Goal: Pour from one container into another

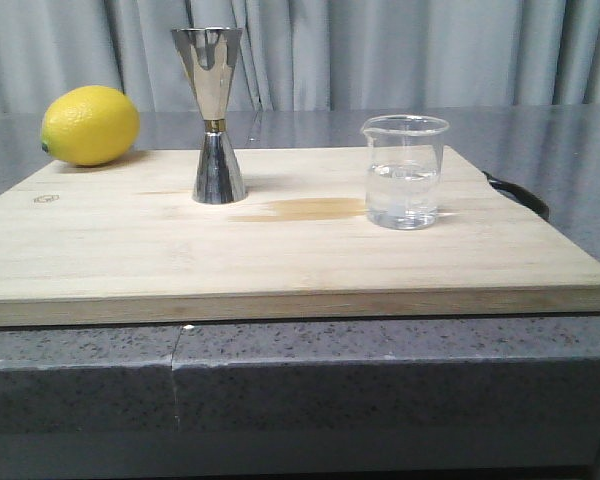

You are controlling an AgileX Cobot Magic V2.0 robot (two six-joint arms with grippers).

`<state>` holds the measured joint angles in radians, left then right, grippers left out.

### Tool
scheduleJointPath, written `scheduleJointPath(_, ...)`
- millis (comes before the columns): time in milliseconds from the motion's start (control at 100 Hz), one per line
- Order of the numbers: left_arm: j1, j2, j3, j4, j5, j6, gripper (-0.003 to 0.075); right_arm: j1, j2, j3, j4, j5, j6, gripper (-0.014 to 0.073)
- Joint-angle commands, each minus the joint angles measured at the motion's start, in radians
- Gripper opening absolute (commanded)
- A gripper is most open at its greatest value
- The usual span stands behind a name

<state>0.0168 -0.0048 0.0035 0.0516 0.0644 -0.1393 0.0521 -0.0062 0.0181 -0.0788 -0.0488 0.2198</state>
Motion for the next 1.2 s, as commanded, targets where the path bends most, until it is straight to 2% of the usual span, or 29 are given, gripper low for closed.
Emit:
scheduleJointPath(0,-0.006,-0.025,0.037,-0.007,-0.076,0.000,-0.0019,-0.005,-0.021,0.022,-0.003,-0.090,-0.010,-0.0070)
scheduleJointPath(640,-0.006,-0.025,0.037,-0.017,-0.098,0.000,-0.0019,-0.005,-0.021,0.022,-0.003,-0.165,-0.008,-0.0070)
scheduleJointPath(780,-0.006,-0.025,0.037,-0.128,-0.155,-0.001,-0.0019,-0.005,-0.021,0.022,0.023,-0.211,0.010,-0.0070)
scheduleJointPath(850,-0.006,-0.025,0.037,-0.247,-0.188,-0.005,-0.0020,-0.005,-0.021,0.022,0.079,-0.230,0.085,-0.0070)
scheduleJointPath(920,-0.006,-0.025,0.032,-0.440,-0.218,-0.006,-0.0020,-0.005,-0.021,0.015,0.143,-0.220,0.193,-0.0070)
scheduleJointPath(990,-0.006,-0.025,0.018,-0.636,-0.210,-0.006,-0.0020,-0.005,-0.021,-0.012,0.200,-0.151,0.309,-0.0070)
scheduleJointPath(1050,-0.009,-0.025,-0.002,-0.742,-0.167,-0.006,-0.0020,-0.005,-0.021,-0.061,0.210,-0.036,0.382,-0.0070)
scheduleJointPath(1190,-0.009,-0.011,-0.102,-0.750,0.089,0.006,-0.0020,0.016,0.005,-0.234,0.208,0.283,0.372,-0.0070)
